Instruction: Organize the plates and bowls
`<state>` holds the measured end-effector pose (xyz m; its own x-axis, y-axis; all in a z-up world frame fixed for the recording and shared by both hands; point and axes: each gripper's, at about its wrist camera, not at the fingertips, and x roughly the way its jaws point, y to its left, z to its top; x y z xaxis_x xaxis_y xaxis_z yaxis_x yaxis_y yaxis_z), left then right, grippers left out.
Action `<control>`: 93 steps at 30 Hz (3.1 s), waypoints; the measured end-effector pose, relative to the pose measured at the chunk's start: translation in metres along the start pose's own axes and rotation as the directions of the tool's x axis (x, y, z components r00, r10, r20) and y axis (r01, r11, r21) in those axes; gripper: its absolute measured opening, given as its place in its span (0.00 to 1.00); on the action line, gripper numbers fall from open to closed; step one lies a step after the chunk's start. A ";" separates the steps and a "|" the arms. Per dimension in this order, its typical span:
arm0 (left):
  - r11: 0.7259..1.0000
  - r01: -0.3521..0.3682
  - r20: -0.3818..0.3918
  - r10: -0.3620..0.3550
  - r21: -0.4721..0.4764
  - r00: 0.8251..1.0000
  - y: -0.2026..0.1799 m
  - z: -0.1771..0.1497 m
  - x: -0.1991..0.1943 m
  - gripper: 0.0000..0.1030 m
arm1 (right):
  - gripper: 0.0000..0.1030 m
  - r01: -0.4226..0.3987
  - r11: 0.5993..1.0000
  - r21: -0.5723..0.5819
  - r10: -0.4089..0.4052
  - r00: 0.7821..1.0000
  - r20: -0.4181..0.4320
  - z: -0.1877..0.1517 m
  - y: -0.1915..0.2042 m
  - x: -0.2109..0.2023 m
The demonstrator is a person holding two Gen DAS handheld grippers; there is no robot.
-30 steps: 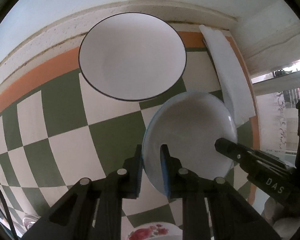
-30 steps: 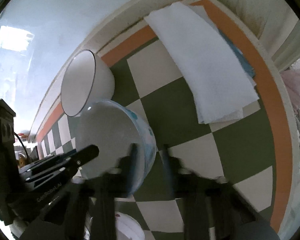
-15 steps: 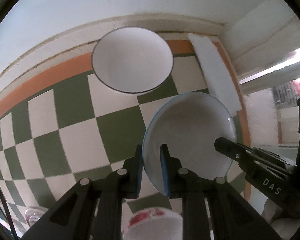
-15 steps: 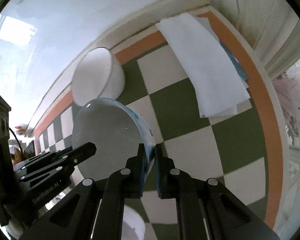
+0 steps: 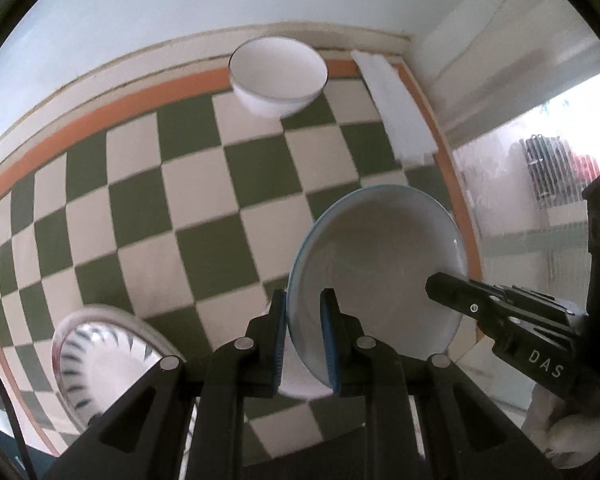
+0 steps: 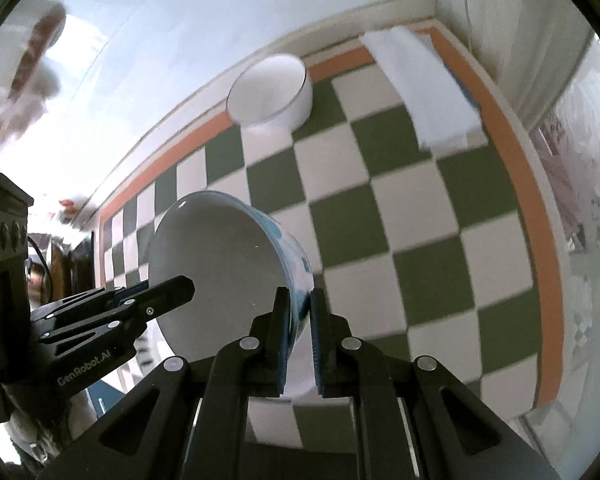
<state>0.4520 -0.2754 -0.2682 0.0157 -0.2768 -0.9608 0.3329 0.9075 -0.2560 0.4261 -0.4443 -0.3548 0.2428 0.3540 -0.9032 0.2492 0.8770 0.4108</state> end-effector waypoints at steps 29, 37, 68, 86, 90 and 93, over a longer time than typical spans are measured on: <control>0.995 -0.101 -0.132 0.102 0.015 0.986 0.015 -0.046 0.069 0.14 | 0.10 0.086 0.996 -0.029 -0.090 0.982 -0.168 -0.046 -0.004 0.073; 0.997 -0.066 -0.087 0.062 -0.042 0.994 0.022 -0.033 0.037 0.15 | 0.11 0.033 0.999 0.006 -0.031 0.985 -0.170 -0.029 -0.010 0.059; 0.981 -0.126 -0.079 0.115 -0.148 0.990 0.075 0.212 0.115 0.26 | 0.56 0.015 1.000 0.010 -0.015 0.999 -0.033 0.252 -0.012 0.144; 0.986 -0.084 -0.049 0.077 -0.144 0.996 0.070 0.192 0.104 0.12 | 0.10 0.041 0.999 -0.007 -0.041 0.997 -0.071 0.246 0.001 0.159; 0.987 -0.079 -0.030 0.075 -0.143 0.997 0.063 0.177 0.088 0.12 | 0.10 0.044 0.999 -0.022 -0.046 0.997 -0.059 0.235 0.008 0.140; 0.988 -0.071 -0.020 0.069 -0.134 0.997 0.056 0.165 0.071 0.12 | 0.10 0.042 0.999 -0.029 -0.043 0.998 -0.046 0.223 0.013 0.119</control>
<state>0.6278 -0.2962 -0.3331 0.0193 -0.2073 -0.9781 0.2018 0.9589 -0.1993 0.6677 -0.4632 -0.4290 0.1882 0.3307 -0.9248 0.2318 0.9000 0.3690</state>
